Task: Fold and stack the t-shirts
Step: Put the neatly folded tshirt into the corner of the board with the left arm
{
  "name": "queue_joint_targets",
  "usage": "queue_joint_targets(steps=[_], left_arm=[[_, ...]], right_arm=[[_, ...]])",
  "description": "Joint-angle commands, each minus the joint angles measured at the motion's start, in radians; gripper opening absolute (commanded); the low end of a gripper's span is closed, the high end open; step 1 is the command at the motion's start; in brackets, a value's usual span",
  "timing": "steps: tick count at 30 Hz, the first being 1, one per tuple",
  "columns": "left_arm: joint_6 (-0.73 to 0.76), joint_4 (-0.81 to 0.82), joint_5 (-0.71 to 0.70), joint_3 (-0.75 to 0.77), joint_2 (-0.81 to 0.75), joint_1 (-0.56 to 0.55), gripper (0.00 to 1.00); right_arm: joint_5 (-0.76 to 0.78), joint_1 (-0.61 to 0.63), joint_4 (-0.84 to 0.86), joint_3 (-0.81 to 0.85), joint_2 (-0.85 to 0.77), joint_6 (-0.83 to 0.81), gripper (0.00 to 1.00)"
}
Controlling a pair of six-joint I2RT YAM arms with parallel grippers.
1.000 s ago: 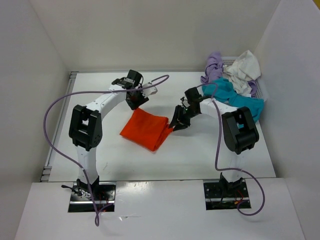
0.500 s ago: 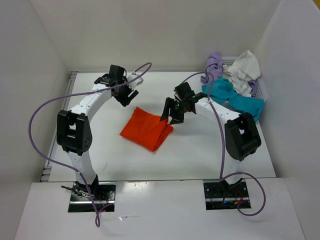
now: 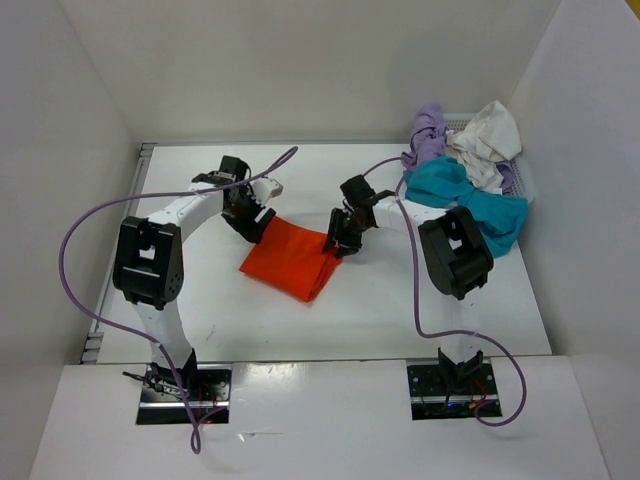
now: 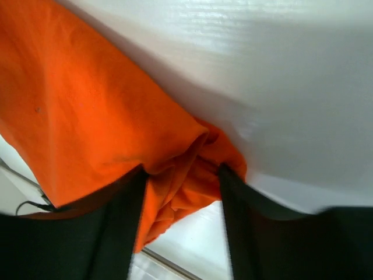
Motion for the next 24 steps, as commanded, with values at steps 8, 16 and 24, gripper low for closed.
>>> queue_joint_targets(steps=[8,16,24], left_arm=[[-0.058,-0.002,0.168,-0.119,-0.001,0.013,0.81],[-0.076,-0.032,0.303,-0.183,-0.069,0.004,0.81],[-0.095,-0.063,0.326,-0.216,-0.136,0.044,0.84]], right_arm=[[0.066,0.009,0.041,0.111,0.015,-0.071,0.49],[0.055,0.009,-0.068,0.403,0.193,-0.184,0.20],[0.021,0.018,-0.152,0.600,0.288,-0.218,0.36]])
